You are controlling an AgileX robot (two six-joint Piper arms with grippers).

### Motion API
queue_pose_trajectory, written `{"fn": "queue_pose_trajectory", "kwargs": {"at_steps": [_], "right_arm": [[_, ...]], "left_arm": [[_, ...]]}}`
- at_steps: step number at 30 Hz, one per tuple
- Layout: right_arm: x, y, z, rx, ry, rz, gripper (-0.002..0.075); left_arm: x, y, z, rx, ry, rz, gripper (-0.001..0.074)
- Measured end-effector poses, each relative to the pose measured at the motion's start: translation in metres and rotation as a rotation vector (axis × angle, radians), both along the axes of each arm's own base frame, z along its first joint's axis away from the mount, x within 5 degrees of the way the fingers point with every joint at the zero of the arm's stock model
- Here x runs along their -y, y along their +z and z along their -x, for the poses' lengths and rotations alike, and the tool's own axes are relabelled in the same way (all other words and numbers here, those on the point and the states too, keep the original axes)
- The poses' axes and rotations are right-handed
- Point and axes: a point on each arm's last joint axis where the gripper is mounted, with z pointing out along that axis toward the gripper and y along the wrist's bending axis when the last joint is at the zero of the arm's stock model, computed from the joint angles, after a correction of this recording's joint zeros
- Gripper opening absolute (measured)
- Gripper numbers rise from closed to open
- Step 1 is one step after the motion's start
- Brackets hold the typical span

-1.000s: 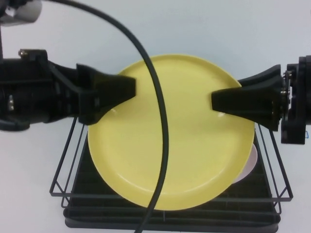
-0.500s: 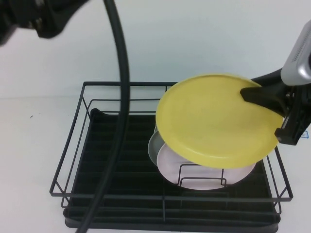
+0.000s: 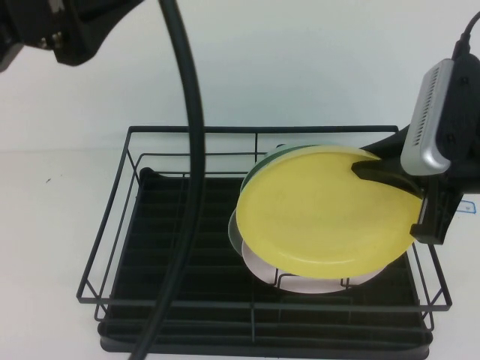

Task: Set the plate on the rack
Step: Place the plate on the rack

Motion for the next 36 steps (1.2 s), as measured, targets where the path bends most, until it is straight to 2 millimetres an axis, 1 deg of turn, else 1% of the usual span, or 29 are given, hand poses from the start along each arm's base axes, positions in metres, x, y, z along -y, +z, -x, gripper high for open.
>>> {"fn": "queue_pose_trajectory", "kwargs": {"at_steps": [10, 17, 23, 27, 33, 36], "right_arm": [[-0.002, 0.000, -0.002, 0.038, 0.015, 0.009, 0.0085], [-0.009, -0.001, 0.000, 0.072, 0.063, 0.038, 0.0085], [-0.013, -0.005, 0.003, 0.061, 0.107, 0.057, 0.0085], [-0.014, -0.018, 0.000, 0.019, 0.134, 0.106, 0.0085], [-0.014, -0.063, -0.011, -0.086, 0.108, 0.170, 0.0085], [-0.017, -0.072, -0.016, -0.119, 0.094, 0.149, 0.0085]], "left_arm": [[0.000, 0.000, 0.000, 0.001, 0.001, -0.006, 0.0693], [0.000, 0.000, 0.000, 0.003, 0.004, -0.005, 0.0693], [0.000, 0.000, 0.000, 0.002, 0.002, -0.006, 0.0693], [0.001, -0.001, 0.001, -0.004, -0.008, -0.011, 0.0693], [0.002, -0.002, 0.002, -0.009, -0.025, -0.027, 0.0693], [0.002, -0.003, 0.002, -0.008, -0.027, -0.032, 0.0693]]}}
